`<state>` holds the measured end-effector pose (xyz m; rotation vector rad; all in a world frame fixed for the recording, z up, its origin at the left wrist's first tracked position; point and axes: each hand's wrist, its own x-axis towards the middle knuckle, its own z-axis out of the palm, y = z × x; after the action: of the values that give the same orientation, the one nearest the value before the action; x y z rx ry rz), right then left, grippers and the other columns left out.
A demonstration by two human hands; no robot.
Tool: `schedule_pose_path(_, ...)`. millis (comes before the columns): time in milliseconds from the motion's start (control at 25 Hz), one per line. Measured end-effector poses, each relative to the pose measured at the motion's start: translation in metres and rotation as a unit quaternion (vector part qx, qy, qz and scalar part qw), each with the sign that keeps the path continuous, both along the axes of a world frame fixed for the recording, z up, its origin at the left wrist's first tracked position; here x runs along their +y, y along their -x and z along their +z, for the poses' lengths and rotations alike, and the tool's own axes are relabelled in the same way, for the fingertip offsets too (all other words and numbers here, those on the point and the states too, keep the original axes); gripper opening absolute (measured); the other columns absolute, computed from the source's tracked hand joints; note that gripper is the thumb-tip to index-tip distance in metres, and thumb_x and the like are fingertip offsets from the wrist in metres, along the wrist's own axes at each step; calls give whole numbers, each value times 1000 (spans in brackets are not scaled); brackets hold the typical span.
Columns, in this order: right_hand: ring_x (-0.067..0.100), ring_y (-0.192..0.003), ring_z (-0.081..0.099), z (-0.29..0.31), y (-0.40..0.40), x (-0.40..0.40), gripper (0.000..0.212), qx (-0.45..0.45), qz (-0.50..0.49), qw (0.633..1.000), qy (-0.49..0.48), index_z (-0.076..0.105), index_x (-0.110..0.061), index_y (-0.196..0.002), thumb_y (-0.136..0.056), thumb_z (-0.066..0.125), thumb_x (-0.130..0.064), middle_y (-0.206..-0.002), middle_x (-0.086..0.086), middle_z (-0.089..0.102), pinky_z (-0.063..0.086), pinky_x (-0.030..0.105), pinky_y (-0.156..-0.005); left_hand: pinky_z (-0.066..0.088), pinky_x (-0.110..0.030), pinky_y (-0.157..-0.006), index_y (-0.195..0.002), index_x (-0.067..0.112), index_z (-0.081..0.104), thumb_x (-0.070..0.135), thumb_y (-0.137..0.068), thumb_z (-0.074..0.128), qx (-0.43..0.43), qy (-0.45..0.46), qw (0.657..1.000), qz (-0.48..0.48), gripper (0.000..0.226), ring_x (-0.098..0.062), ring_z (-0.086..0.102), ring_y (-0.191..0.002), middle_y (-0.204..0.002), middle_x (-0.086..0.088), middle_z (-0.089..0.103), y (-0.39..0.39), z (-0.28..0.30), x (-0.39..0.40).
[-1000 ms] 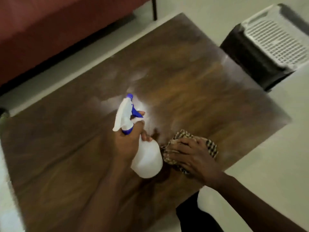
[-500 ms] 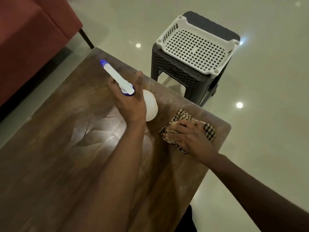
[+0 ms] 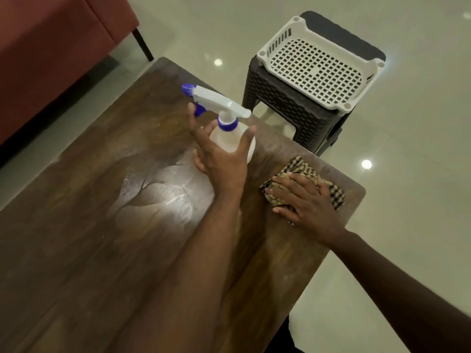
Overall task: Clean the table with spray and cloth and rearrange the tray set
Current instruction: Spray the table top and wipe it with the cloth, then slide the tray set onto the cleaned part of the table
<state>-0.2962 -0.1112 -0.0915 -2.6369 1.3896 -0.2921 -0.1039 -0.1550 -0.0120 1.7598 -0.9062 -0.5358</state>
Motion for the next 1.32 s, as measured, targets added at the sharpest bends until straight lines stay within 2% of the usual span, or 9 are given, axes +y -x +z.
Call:
schedule_pose_path(80, 20, -140, 26, 14, -12, 6, 48, -8, 7, 1000, 16, 46, -29, -136, -98, 27, -51, -148, -1, 39, 17, 50, -110, 36, -64, -110, -156, 24, 8, 39, -78, 79, 11, -9, 1000, -13, 106, -17, 46, -137, -136, 38, 27, -11, -10, 27)
schedule_pose_path(200, 20, -142, 23, 32, -56, 37, 44, -71, 28, 996, 40, 46, -22, -137, -98, 38, -41, -149, 3, 37, 14, 48, -115, 39, -61, -109, -157, 26, 4, 35, -80, 77, 21, -27, 999, -21, 107, -11, 40, -141, -158, 18, 23, -37, -21, 63)
schedule_pose_path(320, 19, -139, 31, 41, -108, 73, 41, -119, 62, 990, 29, 50, -19, -133, -96, 44, -36, -145, 4, 44, 20, 45, -113, 40, -56, -110, -157, 33, 4, 36, -82, 75, 31, -72, 997, 17, 103, -15, 39, -142, -159, -2, 35, -68, -13, 97)
schedule_pose_path(520, 19, -134, 38, 57, -180, 131, 42, -147, 147, 978, -9, 52, -16, -131, -95, 42, -35, -140, 5, 50, 26, 39, -109, 32, -5, -90, -150, 29, 34, 26, -91, 66, 61, -103, 990, 80, 67, -9, 43, -135, -151, 2, 45, -125, -1, 203)
schedule_pose_path(600, 18, -132, 41, 62, -212, 166, 41, -154, 188, 970, -15, 53, -18, -132, -97, 41, -37, -138, 3, 52, 30, 37, -107, 30, 2, -83, -140, 27, 47, 25, -91, 67, 63, -112, 984, 119, 52, -7, 49, -126, -142, 7, 52, -160, 0, 264)
schedule_pose_path(800, 13, -127, 43, 66, -304, 293, 44, -156, 301, 937, -82, 55, -21, -129, -98, 36, -44, -133, 0, 56, 30, 32, -104, 48, -30, -99, -124, 35, 56, 33, -86, 66, 108, -103, 958, 244, 40, -10, 57, -117, -126, 9, 59, -240, 14, 457)
schedule_pose_path(1120, 19, -120, 53, 76, -471, 527, 45, -144, 409, 870, -236, 53, -24, -131, -92, 46, -47, -132, -2, 57, 44, 44, -97, 49, -20, -88, -119, 18, 65, 19, -90, 63, -61, -115, 927, 352, 29, -14, 61, -105, -119, -1, 62, -329, 63, 715)
schedule_pose_path(1200, 17, -123, 49, 73, -495, 551, 46, -144, 377, 867, -292, 51, -21, -132, -92, 49, -44, -134, -1, 54, 40, 39, -101, 49, -17, -82, -112, 17, 67, 17, -89, 61, -92, -81, 911, 394, 24, -15, 62, -100, -115, -3, 65, -348, 73, 753)
schedule_pose_path(1320, 25, -129, 41, 59, -529, 575, 46, -101, 342, 898, -258, 46, -13, -134, -93, 54, -33, -141, 9, 45, 33, 37, -102, 51, -21, -79, -106, 20, 66, 10, -90, 60, -58, -71, 866, 491, 20, -17, 61, -94, -112, -4, 62, -380, 64, 814)
